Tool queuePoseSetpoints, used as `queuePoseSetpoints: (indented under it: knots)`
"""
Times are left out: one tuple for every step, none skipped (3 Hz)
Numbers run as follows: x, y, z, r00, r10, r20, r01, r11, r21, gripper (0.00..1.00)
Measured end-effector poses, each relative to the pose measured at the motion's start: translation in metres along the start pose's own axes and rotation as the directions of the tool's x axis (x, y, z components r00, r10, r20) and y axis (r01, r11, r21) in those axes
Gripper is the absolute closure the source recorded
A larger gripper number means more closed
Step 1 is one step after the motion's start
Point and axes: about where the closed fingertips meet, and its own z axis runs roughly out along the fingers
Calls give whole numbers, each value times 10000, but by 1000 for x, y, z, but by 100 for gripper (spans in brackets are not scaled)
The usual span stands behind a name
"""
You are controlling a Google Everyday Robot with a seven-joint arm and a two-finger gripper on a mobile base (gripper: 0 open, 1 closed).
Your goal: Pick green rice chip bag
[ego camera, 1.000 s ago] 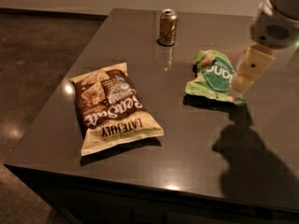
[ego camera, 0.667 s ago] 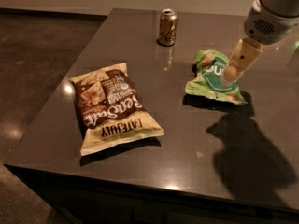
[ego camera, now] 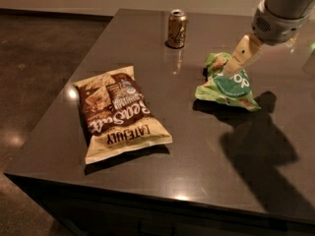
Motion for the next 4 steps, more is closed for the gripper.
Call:
queuePoseSetpoints:
  knots:
    - [-9, -1, 21, 9922, 1232, -177, -1238, 9917, -345, 0]
    - [-23, 16, 52, 9818, 1819, -551, -1868, 9771, -1022, 0]
    - [-28, 23, 67, 9765, 2012, -777, -2100, 9692, -1287, 0]
    - [-29, 25, 78, 9704, 2188, -1020, -2317, 9626, -1401, 0]
